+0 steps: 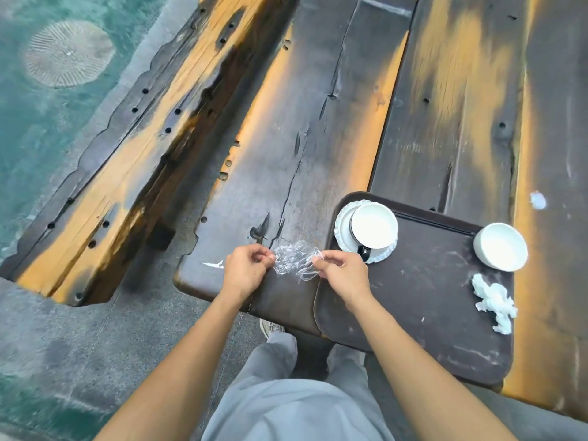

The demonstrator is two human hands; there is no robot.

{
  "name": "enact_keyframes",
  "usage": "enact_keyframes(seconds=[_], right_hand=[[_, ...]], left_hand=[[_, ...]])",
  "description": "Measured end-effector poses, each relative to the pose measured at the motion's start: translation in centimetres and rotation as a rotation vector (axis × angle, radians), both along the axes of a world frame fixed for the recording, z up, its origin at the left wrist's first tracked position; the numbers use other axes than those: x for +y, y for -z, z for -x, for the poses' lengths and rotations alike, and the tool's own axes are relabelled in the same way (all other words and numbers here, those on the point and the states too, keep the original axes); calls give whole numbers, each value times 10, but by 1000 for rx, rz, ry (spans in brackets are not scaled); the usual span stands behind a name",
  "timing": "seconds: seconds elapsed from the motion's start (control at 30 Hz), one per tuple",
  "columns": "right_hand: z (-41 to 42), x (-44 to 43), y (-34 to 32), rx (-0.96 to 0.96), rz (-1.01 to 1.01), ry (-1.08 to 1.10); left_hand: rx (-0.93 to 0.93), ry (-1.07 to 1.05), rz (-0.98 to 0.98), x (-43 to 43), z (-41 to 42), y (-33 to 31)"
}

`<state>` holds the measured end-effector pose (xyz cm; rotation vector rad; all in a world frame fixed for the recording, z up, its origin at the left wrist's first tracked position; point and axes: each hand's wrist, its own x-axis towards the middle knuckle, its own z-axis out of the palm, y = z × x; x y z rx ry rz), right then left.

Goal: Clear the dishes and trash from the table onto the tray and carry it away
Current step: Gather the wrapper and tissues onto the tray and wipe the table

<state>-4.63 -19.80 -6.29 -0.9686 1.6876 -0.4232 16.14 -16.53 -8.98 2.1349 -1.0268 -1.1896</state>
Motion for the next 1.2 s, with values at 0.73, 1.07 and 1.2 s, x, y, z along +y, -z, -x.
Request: enact_keyframes(seconds=[0.73,1.07,1.2], right_hand=[[113,56,12,173,-87,144],[115,54,15,309,20,-100],[135,54,13,284,32,-82]], left_hand=[[-188,492,-68,0,132,2],[-282,465,-17,-2,134,-9],[-351,523,64,-6,151,-22]])
